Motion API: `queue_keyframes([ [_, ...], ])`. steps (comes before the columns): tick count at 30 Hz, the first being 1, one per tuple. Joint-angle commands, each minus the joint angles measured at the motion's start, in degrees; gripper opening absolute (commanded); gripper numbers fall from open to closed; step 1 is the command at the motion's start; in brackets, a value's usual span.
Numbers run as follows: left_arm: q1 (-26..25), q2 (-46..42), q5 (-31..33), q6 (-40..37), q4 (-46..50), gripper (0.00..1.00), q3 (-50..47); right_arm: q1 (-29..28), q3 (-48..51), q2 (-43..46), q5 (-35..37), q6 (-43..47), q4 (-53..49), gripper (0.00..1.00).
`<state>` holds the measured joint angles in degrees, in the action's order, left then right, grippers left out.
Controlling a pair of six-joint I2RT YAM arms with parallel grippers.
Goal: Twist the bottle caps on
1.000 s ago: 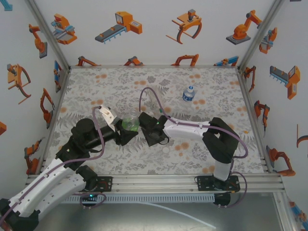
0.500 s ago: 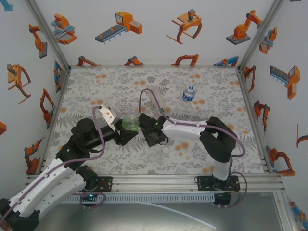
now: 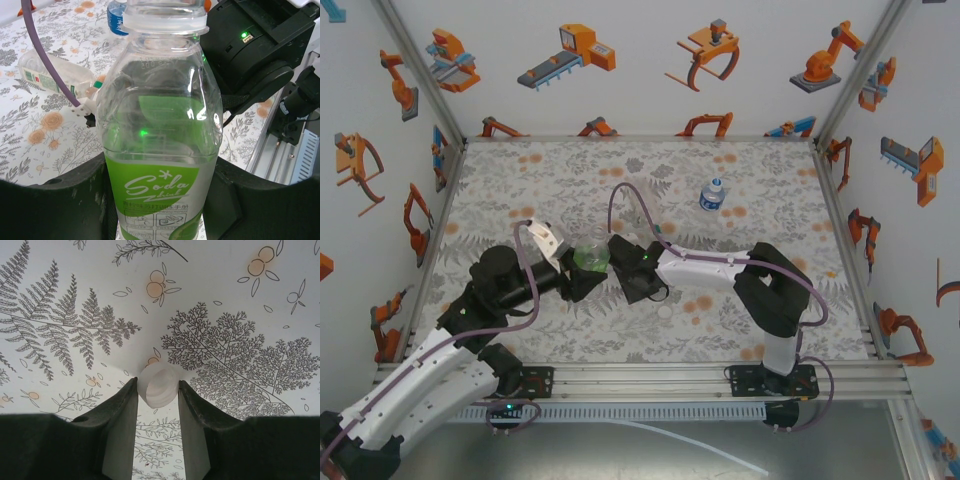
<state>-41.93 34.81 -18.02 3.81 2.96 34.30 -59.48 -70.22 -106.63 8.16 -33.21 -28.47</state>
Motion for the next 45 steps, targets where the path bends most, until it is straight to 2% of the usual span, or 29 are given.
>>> queue_keyframes([
  [1, -0.1, 0.0, -0.1, 0.6, -1.6, 0.07, 0.0, 0.3, 1.2, -1.2, -0.5, -1.0, 0.9, 0.34],
  [7, -0.1, 0.0, -0.1, 0.7, -1.4, 0.07, 0.3, 0.8, 1.7, 1.2, -1.1, -1.8, 1.8, 0.34],
  [11, -0.1, 0.0, 0.0, 0.7, -1.3, 0.07, 0.4, 2.5, 4.0, 5.3, -6.6, -4.2, 6.0, 0.34],
  [19, -0.1, 0.9, -0.4, 0.9, -1.7, 0.07, 0.7, 11.3, 17.5, 12.4, -22.4, -16.6, 24.0, 0.35],
  [26, -0.1, 2.1, -0.8, 0.9, -2.2, 0.07, 1.2, 20.1, 28.3, 15.3, -29.3, -24.4, 34.0, 0.39],
  [31, -0.1, 3.0, -1.1, 1.2, -2.7, 0.07, 1.4, 24.0, 31.7, 16.4, -30.4, -24.5, 33.4, 0.42],
  [35, -0.2, 3.4, -1.1, 1.3, -2.9, 0.07, 1.4, 25.0, 31.7, 17.3, -28.9, -23.0, 30.2, 0.45],
  [41, -0.1, 3.8, -0.9, 1.2, -3.0, 0.07, 1.4, 24.5, 27.2, 18.8, -22.7, -17.3, 19.5, 0.45],
  [45, -0.1, 3.8, -0.7, 1.2, -2.9, 0.07, 1.3, 21.2, 21.2, 19.9, -15.9, -11.8, 11.5, 0.45],
])
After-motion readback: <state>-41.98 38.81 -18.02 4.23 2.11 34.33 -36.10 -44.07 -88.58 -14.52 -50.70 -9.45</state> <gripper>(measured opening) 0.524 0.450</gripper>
